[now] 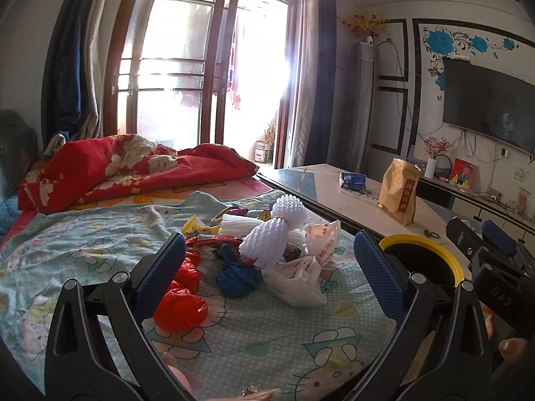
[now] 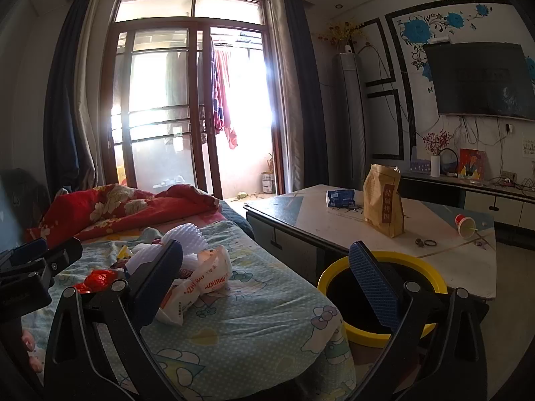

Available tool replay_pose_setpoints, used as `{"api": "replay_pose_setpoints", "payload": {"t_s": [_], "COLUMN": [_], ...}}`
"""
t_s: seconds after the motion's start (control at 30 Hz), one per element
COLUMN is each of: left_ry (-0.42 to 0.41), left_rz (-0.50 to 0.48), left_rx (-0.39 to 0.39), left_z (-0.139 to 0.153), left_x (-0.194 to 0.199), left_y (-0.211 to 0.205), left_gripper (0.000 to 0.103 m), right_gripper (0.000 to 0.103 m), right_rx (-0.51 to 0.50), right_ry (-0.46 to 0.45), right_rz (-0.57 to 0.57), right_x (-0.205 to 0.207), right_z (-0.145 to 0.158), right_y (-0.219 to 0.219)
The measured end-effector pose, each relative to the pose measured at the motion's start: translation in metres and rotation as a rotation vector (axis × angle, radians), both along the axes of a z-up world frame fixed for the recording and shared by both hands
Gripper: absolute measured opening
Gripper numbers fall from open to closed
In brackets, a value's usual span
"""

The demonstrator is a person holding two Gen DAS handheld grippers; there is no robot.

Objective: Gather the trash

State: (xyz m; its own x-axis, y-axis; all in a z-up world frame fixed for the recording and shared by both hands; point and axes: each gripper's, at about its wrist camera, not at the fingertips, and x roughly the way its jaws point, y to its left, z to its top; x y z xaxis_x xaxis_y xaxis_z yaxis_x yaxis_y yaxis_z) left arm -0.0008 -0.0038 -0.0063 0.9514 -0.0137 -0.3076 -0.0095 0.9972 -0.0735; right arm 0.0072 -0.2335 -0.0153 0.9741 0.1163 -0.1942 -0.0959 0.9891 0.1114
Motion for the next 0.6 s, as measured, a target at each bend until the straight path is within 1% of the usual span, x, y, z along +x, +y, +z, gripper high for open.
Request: {"api": "replay_pose_setpoints", "payload": {"t_s": [0.6], "left_ry": [0.004], "left_rz": [-0.002], "left_rx": [0.001], "left_z": [0.0022], "left_x": [-0.0026], "left_y": [0.0007], "left_gripper": [0.092], "right_gripper": [0.097], "right_rx": [-0.002], "right_ry": [0.015], "right_rz": [0.007], "right_x": [0.0005], "right_z": [-0.0025], "right_y": [0.0019]}}
